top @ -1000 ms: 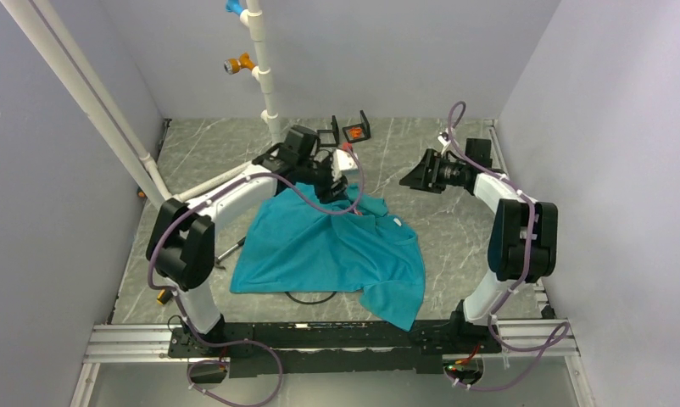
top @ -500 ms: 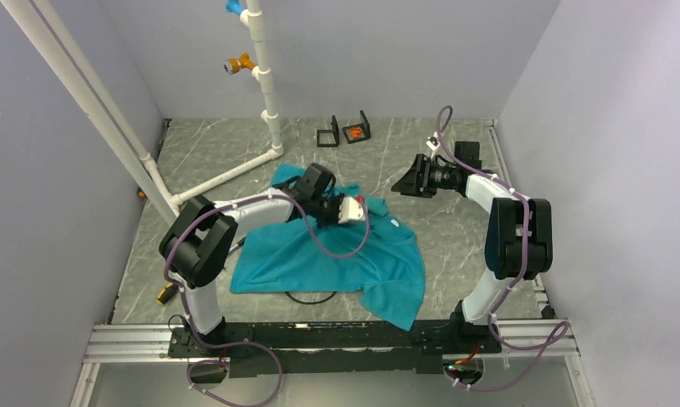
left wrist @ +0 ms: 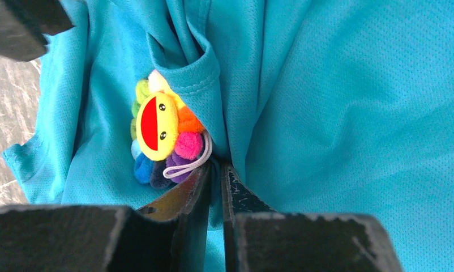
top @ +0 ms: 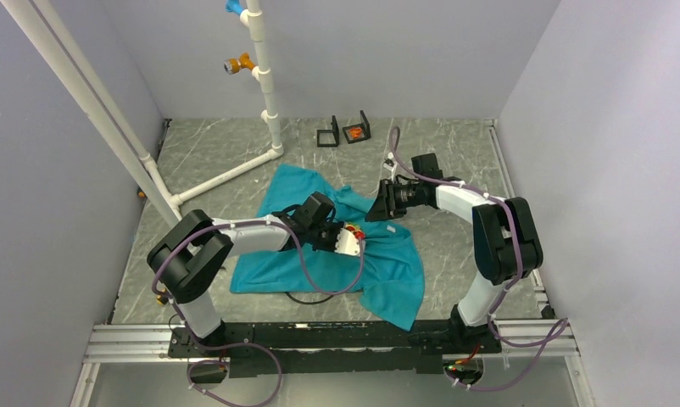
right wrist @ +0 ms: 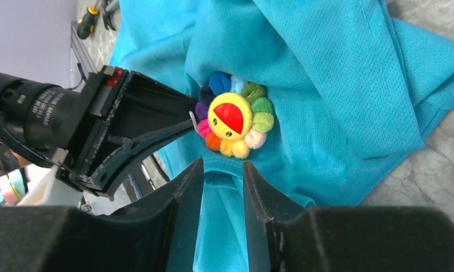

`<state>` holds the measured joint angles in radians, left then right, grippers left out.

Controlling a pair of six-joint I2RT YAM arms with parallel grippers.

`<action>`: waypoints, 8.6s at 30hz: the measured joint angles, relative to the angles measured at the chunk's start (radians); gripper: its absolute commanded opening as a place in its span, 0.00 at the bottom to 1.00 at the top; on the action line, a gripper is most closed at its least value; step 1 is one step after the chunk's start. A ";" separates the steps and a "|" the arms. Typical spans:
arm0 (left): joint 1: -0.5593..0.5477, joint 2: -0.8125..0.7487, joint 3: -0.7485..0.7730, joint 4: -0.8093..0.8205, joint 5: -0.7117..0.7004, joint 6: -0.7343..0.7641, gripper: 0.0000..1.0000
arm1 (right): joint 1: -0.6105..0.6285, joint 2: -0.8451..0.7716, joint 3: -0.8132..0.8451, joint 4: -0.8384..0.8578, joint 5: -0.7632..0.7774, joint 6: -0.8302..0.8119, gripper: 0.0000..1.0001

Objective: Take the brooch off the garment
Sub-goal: Remove the brooch from the clothes.

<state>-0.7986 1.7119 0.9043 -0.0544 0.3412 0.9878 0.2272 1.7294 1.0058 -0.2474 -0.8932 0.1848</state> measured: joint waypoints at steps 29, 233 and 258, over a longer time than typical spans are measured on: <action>0.119 -0.077 0.102 0.015 0.227 -0.072 0.54 | 0.053 0.057 -0.069 -0.153 0.045 -0.156 0.32; 0.306 -0.040 -0.142 0.981 0.603 -1.464 0.00 | 0.137 -0.217 -0.176 0.081 -0.015 -0.213 0.07; 0.267 -0.007 -0.219 1.070 0.430 -1.554 0.00 | 0.137 -0.220 -0.200 0.200 -0.031 -0.068 0.00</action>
<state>-0.5312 1.7050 0.6853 1.0153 0.7712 -0.5663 0.3637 1.5089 0.8059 -0.0475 -0.9241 0.1169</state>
